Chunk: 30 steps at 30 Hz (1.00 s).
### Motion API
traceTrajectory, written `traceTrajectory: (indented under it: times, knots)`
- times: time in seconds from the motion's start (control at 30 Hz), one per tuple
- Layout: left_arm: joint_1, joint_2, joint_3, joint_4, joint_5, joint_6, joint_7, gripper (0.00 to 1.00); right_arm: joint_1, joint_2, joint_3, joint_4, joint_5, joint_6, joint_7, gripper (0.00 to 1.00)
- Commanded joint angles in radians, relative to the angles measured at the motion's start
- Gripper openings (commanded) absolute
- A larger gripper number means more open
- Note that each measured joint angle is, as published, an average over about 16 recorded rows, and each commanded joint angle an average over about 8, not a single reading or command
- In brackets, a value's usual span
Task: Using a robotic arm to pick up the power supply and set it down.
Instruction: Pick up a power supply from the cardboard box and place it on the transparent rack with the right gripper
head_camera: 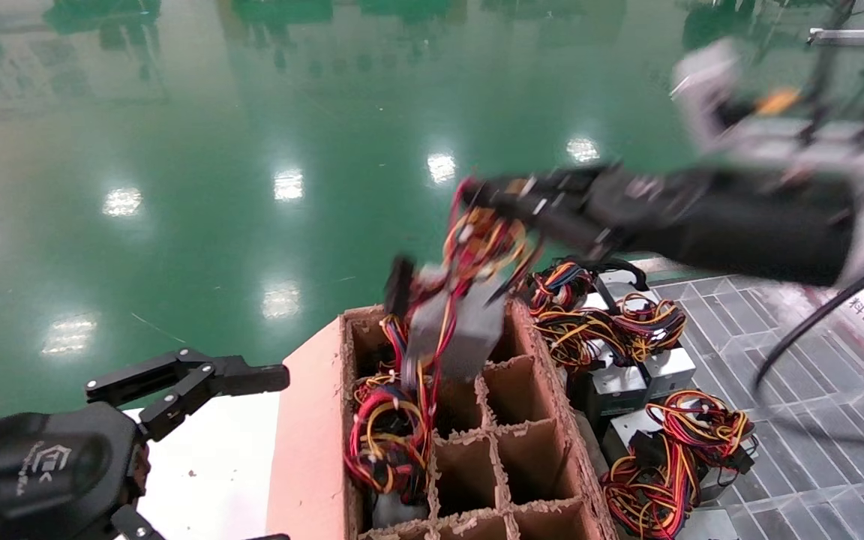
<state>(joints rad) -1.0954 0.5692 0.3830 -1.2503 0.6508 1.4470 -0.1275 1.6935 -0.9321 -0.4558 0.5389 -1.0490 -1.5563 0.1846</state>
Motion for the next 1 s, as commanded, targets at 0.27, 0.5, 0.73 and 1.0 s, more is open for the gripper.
traceTrajectory:
  times: [0.27,0.5,0.73,1.0]
  knots:
    - [0.0,0.0,0.0,0.0,0.0,0.0,0.0,1.0,-0.01,-0.06,-0.087,-0.072,-0.088,-0.013,-0.012,0.0]
    - [0.0,0.0,0.0,0.0,0.0,0.0,0.0,1.0,0.025,-0.044,-0.186,-0.045,-0.19,-0.024,0.042,0.0]
    - [0.0,0.0,0.0,0.0,0.0,0.0,0.0,1.0,0.061,0.012,-0.227,0.027,-0.153,-0.031,0.091,0.0]
    - [0.0,0.0,0.0,0.0,0.0,0.0,0.0,1.0,0.102,0.063,-0.218,0.075,-0.044,-0.021,0.105,0.0]
